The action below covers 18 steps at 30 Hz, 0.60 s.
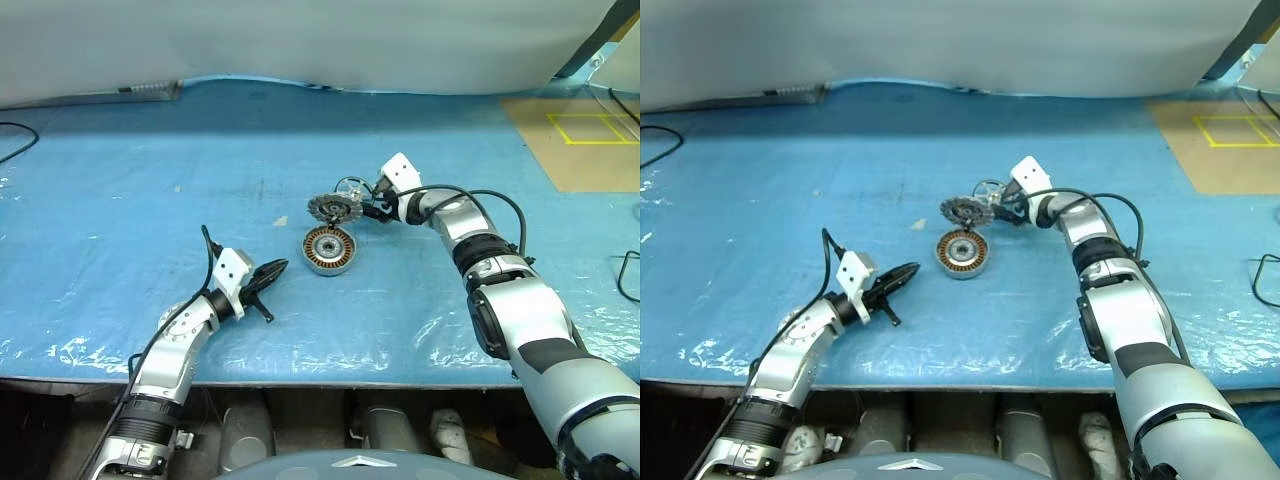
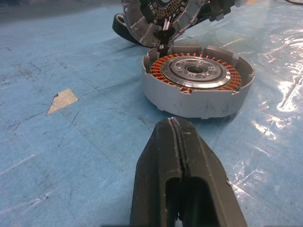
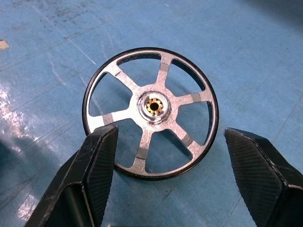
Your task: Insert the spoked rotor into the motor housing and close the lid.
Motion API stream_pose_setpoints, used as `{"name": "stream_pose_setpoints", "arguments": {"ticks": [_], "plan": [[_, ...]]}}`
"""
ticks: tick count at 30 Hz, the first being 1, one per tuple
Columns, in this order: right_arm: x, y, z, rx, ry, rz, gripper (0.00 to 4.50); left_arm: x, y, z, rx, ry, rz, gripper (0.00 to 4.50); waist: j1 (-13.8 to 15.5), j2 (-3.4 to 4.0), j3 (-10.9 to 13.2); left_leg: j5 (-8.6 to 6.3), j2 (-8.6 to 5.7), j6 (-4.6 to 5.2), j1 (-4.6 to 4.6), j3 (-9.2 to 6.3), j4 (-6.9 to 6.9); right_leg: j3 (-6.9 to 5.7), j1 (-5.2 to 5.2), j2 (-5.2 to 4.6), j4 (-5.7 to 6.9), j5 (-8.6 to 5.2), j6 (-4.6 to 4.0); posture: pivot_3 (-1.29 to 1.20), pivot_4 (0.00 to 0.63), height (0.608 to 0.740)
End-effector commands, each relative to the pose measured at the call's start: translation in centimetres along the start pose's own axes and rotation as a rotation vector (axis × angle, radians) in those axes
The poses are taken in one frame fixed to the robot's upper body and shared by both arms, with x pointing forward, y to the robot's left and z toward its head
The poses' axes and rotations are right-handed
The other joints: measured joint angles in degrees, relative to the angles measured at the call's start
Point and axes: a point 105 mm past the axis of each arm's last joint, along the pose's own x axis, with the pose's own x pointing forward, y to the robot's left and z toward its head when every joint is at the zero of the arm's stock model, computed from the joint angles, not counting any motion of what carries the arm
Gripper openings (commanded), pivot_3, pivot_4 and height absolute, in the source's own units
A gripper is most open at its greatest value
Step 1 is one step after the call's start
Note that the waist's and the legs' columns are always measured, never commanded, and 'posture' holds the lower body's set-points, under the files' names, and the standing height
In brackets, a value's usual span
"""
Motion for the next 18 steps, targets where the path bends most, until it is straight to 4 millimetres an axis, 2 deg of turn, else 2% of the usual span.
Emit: {"name": "stream_pose_setpoints", "arguments": {"ticks": [1, 8, 18], "plan": [[0.07, -0.39, 2.44, -0.054, -0.058, -0.009, 3.77, -0.1, 0.1, 1.09, 0.014, -0.041, 0.013, 0.0, 0.0, 0.01, 0.0, 0.0, 0.0, 0.0, 0.0, 0.0, 0.0, 0.0, 0.0, 0.0, 0.0, 0.0, 0.0, 0.0, 0.15, 0.74], [0.4, 0.05, 2.33, -0.077, -0.055, -0.004, 3.77, -0.26, 0.18, 0.92, 0.012, -0.038, 0.027, 0.0, 0.0, 0.01, 0.0, -0.01, 0.03, 0.01, -0.02, 0.02, 0.0, 0.0, -0.03, 0.03, -0.01, 0.0, 0.0, 0.0, 0.15, 0.74], [0.43, -0.36, 2.2, -0.159, -0.063, -0.07, 3.77, -0.19, 0.2, 0.84, 0.012, -0.034, 0.024, 0.0, 0.0, 0.02, 0.0, -0.01, 0.03, 0.01, -0.04, 0.02, 0.0, 0.0, -0.05, 0.03, -0.01, 0.0, 0.0, 0.0, 0.15, 0.74]]}}
